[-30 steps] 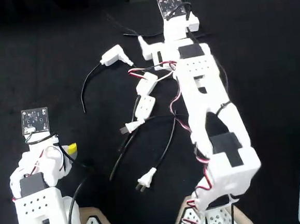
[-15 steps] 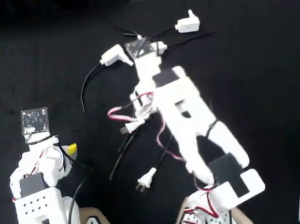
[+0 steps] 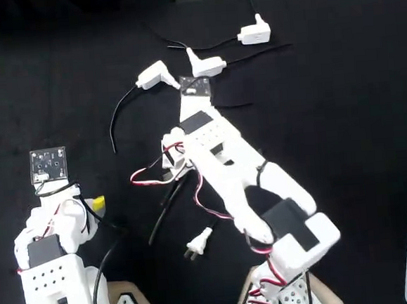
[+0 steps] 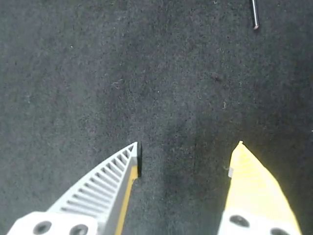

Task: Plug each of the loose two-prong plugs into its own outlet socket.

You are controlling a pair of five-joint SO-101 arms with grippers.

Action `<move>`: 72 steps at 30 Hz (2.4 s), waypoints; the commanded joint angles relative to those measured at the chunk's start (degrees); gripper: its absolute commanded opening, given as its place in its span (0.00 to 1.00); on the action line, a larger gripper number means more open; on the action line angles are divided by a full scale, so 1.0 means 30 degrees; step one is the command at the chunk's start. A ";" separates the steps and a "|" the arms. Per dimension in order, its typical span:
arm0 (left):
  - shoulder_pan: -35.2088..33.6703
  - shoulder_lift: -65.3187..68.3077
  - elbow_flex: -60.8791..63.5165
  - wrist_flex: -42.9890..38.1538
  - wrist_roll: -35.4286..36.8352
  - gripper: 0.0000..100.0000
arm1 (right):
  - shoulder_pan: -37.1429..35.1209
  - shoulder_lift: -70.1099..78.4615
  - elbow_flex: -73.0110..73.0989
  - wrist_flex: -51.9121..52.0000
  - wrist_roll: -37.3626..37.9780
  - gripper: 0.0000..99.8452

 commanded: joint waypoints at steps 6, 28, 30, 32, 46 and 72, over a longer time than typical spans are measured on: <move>-0.0249 -0.0234 -0.0103 -0.0410 0.0000 0.30 | -0.0293 0.2066 -0.1919 -0.0059 -0.1260 0.25; -0.0249 -0.0234 -0.0103 -0.0410 0.0000 0.30 | -0.0440 0.2652 -0.4762 0.2110 -0.0176 0.01; -0.0249 -0.0234 -0.0103 -0.0410 0.0000 0.30 | -0.0440 0.1744 -0.4645 0.2784 0.0352 0.01; -0.0249 -0.0234 -0.0103 -0.0410 0.0000 0.30 | -0.0147 0.0806 -0.4615 0.3546 0.0703 0.01; -0.0220 -0.0234 -0.0073 -0.0410 0.0000 0.30 | 0.4484 -0.1099 -0.2476 0.4396 1.2015 0.01; -0.0103 -0.0234 0.0366 -0.0967 -0.0850 0.30 | 0.4308 -0.6813 0.3678 0.5568 1.3011 0.13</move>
